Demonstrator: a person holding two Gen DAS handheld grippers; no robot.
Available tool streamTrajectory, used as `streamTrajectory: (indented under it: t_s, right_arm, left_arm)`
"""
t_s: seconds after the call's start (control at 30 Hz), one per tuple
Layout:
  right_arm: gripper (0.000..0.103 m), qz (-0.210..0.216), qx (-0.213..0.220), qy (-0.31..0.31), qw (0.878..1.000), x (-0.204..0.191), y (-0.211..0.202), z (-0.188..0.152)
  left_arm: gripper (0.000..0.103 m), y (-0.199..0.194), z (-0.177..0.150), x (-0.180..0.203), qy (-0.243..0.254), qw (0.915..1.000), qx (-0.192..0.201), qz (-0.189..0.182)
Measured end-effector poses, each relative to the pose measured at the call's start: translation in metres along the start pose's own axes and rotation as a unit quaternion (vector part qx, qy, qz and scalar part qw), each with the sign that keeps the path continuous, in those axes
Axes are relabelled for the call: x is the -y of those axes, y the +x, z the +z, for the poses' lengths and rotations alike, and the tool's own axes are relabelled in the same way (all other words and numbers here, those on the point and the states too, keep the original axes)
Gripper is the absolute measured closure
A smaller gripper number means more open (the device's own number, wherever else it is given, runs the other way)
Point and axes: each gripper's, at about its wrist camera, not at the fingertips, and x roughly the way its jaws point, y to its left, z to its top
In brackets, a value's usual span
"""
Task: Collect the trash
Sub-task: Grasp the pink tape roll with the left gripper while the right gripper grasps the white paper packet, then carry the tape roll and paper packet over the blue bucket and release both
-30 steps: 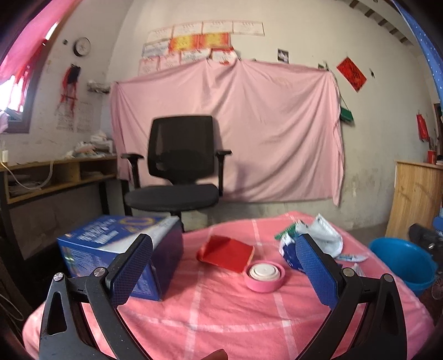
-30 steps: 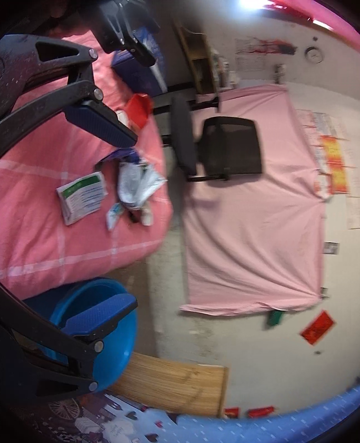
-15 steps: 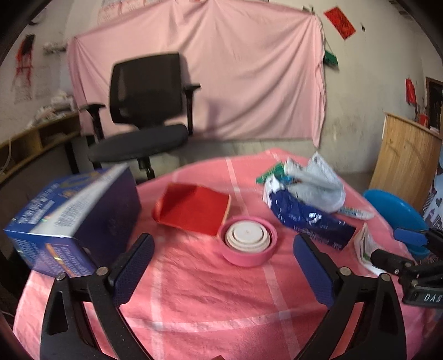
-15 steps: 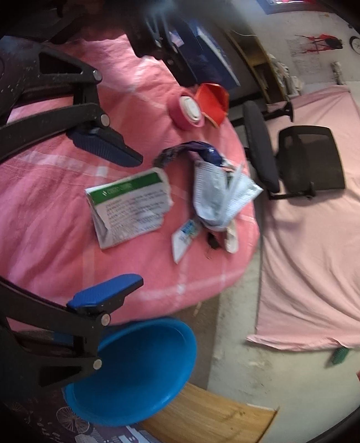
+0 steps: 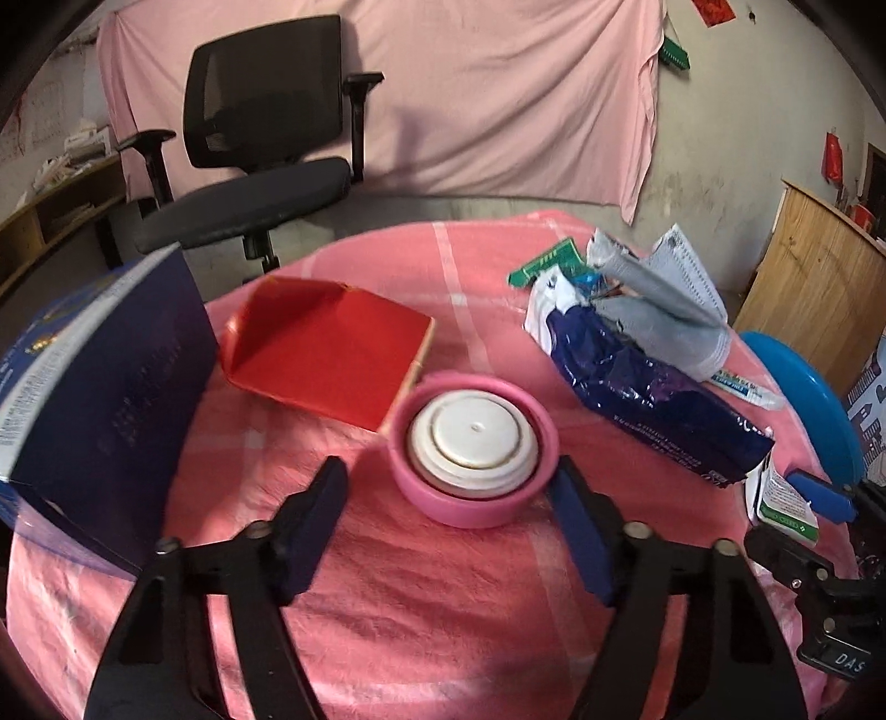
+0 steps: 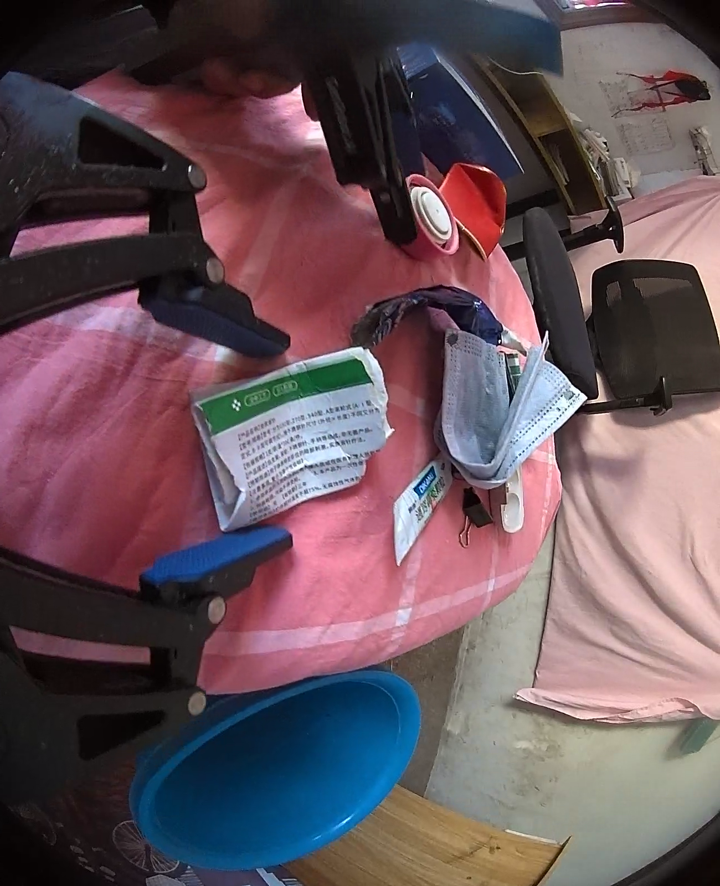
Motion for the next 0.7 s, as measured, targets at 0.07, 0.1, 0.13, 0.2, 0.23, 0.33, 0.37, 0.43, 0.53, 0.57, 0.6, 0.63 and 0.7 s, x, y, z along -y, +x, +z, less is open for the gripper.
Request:
streamTrajectory:
  t_s: [0.07,0.1,0.13,0.2,0.23,0.33,0.37,0.43,0.53,0.57,0.6,0.63,0.7]
  right_arm:
    - [0.039,0.004,0.005,0.004,1.0,0.0,-0.002,-0.002]
    - [0.039,0.007,0.008,0.008,1.0,0.0,-0.003,-0.003]
    - [0.039,0.01,0.011,0.012,1.0,0.001,-0.004,-0.004]
    - [0.04,0.015,0.017,0.016,1.0,0.001,-0.006,-0.007]
    - [0.04,0.018,0.021,0.018,0.999,0.001,-0.008,-0.008]
    - [0.04,0.025,0.03,0.019,0.999,0.001,-0.012,-0.011]
    - [0.04,0.027,0.035,0.019,0.999,0.0,-0.014,-0.013]
    - [0.04,0.03,0.043,0.016,0.998,-0.001,-0.017,-0.017]
    - [0.04,0.033,0.057,0.011,0.998,-0.003,-0.022,-0.021]
    - [0.04,0.034,0.064,0.008,0.997,-0.004,-0.024,-0.022]
    - [0.04,0.033,0.072,0.006,0.997,-0.005,-0.026,-0.023]
    - [0.04,0.032,0.081,0.003,0.996,-0.006,-0.029,-0.023]
    - [0.04,0.034,0.099,0.001,0.995,-0.006,-0.034,-0.024]
  left_arm:
    - [0.052,-0.001,-0.001,-0.001,0.003,1.0,0.001,-0.01]
    - [0.052,-0.001,-0.001,-0.001,0.004,0.9999,0.001,-0.011]
    - [0.052,-0.001,-0.001,-0.001,0.005,0.9999,0.002,-0.009]
    - [0.052,-0.001,-0.002,-0.001,0.006,0.9999,0.004,-0.008]
    - [0.052,-0.001,-0.002,-0.002,0.004,0.9999,0.005,-0.008]
    - [0.052,-0.005,-0.006,0.0,-0.001,0.9999,0.01,-0.008]
    - [0.052,-0.007,-0.008,0.001,-0.004,0.9999,0.012,-0.009]
    - [0.052,-0.014,-0.012,0.002,-0.013,0.9997,0.016,-0.016]
    - [0.052,-0.026,-0.02,0.002,-0.028,0.9991,0.025,-0.02]
    - [0.052,-0.03,-0.022,0.002,-0.032,0.9989,0.027,-0.021]
    - [0.052,-0.033,-0.024,0.003,-0.036,0.9987,0.028,-0.02]
    - [0.052,-0.036,-0.026,0.004,-0.039,0.9985,0.032,-0.02]
    - [0.052,-0.046,-0.031,0.007,-0.044,0.9977,0.048,-0.021]
